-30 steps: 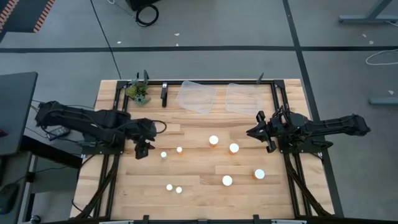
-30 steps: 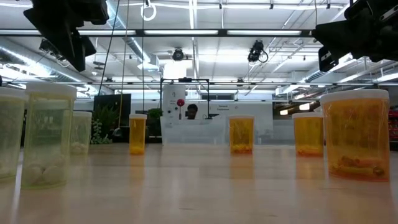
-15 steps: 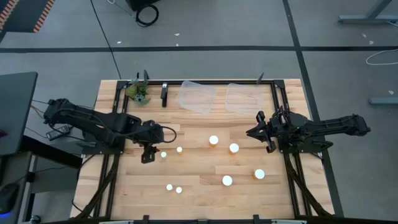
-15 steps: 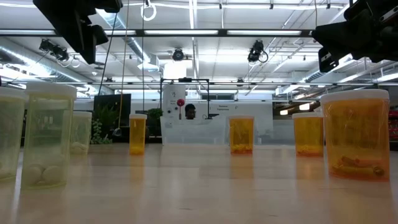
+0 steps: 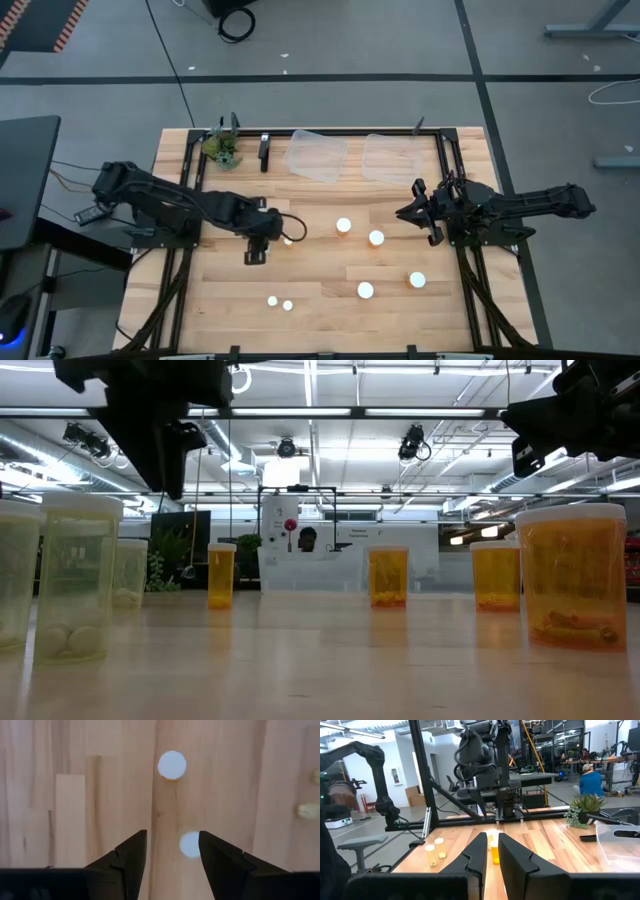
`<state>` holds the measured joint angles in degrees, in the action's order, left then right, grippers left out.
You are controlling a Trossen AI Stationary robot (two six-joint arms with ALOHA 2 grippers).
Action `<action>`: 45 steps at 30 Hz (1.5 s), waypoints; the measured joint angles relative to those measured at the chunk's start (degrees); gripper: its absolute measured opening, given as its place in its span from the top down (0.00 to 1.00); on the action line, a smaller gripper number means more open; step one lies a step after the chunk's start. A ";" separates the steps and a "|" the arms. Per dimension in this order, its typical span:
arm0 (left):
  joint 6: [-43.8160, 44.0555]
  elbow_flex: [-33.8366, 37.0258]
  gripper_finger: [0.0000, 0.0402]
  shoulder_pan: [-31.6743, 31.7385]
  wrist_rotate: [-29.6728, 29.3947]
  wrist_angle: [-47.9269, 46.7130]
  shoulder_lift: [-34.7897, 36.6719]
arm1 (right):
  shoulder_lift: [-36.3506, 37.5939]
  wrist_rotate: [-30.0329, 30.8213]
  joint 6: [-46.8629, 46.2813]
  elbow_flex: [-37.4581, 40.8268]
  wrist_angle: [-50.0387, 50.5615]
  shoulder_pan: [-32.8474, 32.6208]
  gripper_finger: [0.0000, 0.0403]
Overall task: Pick and place medicine bottles into bin by pill shape (circle, oval)
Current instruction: Put the small orange pill bottle into the left transparent bin
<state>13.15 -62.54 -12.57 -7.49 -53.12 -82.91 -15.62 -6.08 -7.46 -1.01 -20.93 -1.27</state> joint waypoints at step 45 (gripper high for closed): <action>-10.53 -9.95 0.40 1.07 1.49 4.51 -19.56 | 0.02 -0.01 0.00 0.02 0.71 -0.01 0.87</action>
<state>2.62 -72.49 -11.50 -6.00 -48.61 -102.48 -15.60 -6.09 -7.46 -1.00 -20.23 -1.28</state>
